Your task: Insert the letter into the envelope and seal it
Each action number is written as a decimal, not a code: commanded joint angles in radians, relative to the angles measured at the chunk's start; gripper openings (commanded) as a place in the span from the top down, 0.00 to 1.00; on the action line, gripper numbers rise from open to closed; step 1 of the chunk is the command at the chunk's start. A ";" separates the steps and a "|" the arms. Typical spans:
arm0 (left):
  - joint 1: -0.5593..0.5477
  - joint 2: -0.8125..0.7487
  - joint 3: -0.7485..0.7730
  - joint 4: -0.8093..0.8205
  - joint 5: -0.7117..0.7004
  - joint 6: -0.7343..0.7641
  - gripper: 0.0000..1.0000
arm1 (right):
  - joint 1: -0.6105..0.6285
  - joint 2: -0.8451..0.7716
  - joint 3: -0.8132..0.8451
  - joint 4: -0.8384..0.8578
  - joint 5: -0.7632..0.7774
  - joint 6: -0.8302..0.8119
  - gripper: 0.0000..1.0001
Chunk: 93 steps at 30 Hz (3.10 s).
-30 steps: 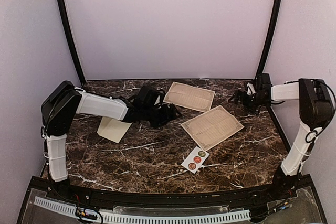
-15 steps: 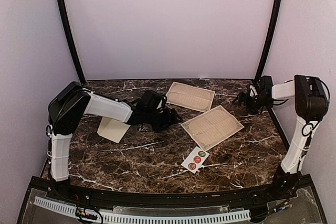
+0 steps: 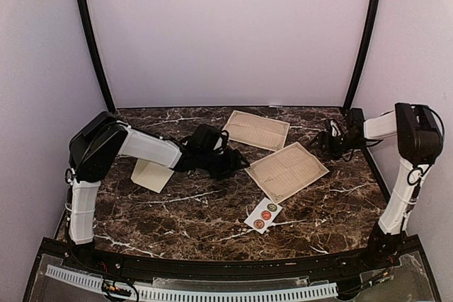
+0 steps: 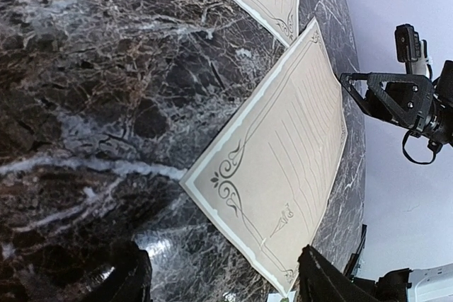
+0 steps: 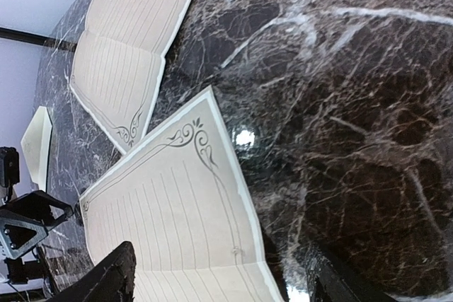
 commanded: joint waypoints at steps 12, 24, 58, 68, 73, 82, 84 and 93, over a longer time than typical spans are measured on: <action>-0.020 0.031 0.021 0.005 0.029 -0.009 0.30 | 0.075 -0.055 -0.159 -0.061 -0.101 0.014 0.31; -0.020 0.031 0.020 -0.003 0.026 -0.005 0.30 | 0.088 -0.079 -0.219 0.038 -0.268 0.072 0.38; 0.003 -0.433 0.034 -0.189 -0.416 0.419 0.13 | 0.116 -0.539 -0.093 -0.059 -0.268 0.141 1.00; 0.006 -0.577 0.181 -0.387 -0.260 0.594 0.10 | 0.243 -0.581 0.068 -0.160 -0.276 0.107 1.00; 0.003 -0.557 0.280 -0.422 -0.026 0.687 0.10 | 0.300 -0.595 0.162 -0.236 -0.314 0.063 1.00; -0.025 -0.434 0.507 -0.520 0.214 0.802 0.08 | 0.396 -0.621 0.290 -0.409 -0.393 -0.081 1.00; -0.033 -0.410 0.572 -0.560 0.208 0.835 0.07 | 0.416 -0.627 0.292 -0.430 -0.392 -0.108 1.00; -0.078 -0.325 0.681 -0.759 0.225 0.956 0.06 | 0.482 -0.621 0.278 -0.464 -0.407 -0.171 1.00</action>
